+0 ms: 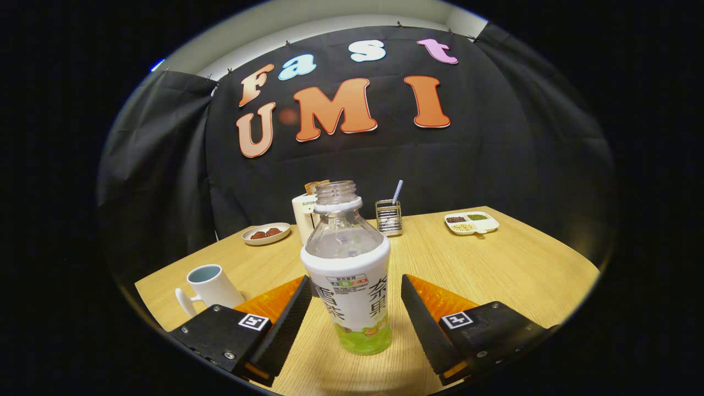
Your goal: Take the bottle from table, then pour the juice into the cup, finally place the bottle on the coaster
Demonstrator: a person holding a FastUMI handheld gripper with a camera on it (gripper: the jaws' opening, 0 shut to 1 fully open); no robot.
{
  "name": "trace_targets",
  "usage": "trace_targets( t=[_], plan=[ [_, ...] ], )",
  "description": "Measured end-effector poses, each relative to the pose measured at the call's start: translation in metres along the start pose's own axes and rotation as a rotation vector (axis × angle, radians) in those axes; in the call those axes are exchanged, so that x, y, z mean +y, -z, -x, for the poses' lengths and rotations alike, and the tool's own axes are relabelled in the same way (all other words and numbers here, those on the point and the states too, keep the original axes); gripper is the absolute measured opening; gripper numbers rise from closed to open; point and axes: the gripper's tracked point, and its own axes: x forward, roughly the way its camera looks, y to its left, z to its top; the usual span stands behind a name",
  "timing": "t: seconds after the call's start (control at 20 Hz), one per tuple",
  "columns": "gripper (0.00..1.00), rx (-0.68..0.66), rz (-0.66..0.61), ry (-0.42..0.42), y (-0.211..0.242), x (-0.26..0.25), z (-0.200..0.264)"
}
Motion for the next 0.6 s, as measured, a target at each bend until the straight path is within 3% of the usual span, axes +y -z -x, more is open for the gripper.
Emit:
trace_targets(
  t=[0.25,0.45,0.6],
  plan=[
    [0.91,0.011,-0.01,0.019,0.004,0.002,-0.005],
    [0.67,0.02,-0.003,0.047,0.002,0.0,-0.01],
    [0.62,0.027,-0.005,0.029,-0.002,0.006,-0.01]
  ],
)
